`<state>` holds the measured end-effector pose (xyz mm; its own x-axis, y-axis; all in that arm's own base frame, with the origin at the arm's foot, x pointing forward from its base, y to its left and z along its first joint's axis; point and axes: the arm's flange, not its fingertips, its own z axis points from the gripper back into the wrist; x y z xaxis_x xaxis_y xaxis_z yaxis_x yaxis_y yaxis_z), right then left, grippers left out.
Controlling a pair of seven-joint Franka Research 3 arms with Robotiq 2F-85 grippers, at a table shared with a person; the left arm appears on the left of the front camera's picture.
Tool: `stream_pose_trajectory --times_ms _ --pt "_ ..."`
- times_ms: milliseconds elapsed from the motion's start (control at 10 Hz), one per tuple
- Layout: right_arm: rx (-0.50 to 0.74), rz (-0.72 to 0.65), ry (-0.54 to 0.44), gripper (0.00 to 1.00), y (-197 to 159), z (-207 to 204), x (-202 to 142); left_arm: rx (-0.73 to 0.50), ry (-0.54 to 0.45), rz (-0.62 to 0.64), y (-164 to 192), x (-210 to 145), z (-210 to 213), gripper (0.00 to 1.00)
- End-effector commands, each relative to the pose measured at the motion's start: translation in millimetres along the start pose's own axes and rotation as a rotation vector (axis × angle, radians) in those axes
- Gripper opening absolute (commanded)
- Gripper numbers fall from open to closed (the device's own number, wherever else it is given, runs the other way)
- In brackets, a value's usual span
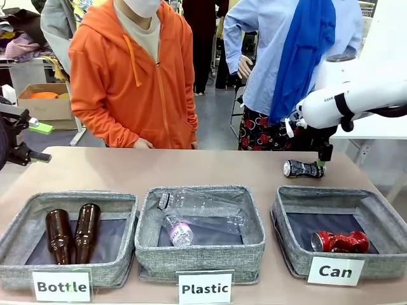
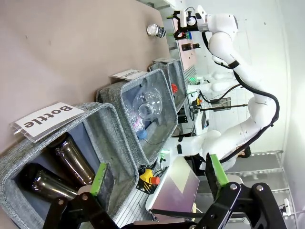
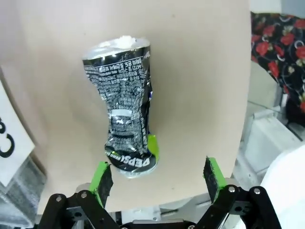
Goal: Sort the can waste into the basket.
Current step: Pick up the can waste from the table and place it in the right Fabric basket.
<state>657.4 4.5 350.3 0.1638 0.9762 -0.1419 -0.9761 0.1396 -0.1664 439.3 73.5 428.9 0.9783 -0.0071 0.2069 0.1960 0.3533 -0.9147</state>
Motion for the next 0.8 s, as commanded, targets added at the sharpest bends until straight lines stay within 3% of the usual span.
stream_pose_trajectory --times_ms 0,200,700 --pt "0.033 0.017 -0.106 1.00 -15.2 -2.1 -2.1 0.010 0.005 -0.001 -1.8 -1.6 1.0 1.00" --pt "0.131 0.018 -0.157 1.00 -20.6 -18.1 6.1 0.010 0.005 -0.001 -1.8 -1.6 1.0 1.00" --pt "0.242 0.026 -0.143 1.00 -30.0 -45.3 28.6 0.010 0.005 -0.001 -1.8 -1.6 1.0 1.00"
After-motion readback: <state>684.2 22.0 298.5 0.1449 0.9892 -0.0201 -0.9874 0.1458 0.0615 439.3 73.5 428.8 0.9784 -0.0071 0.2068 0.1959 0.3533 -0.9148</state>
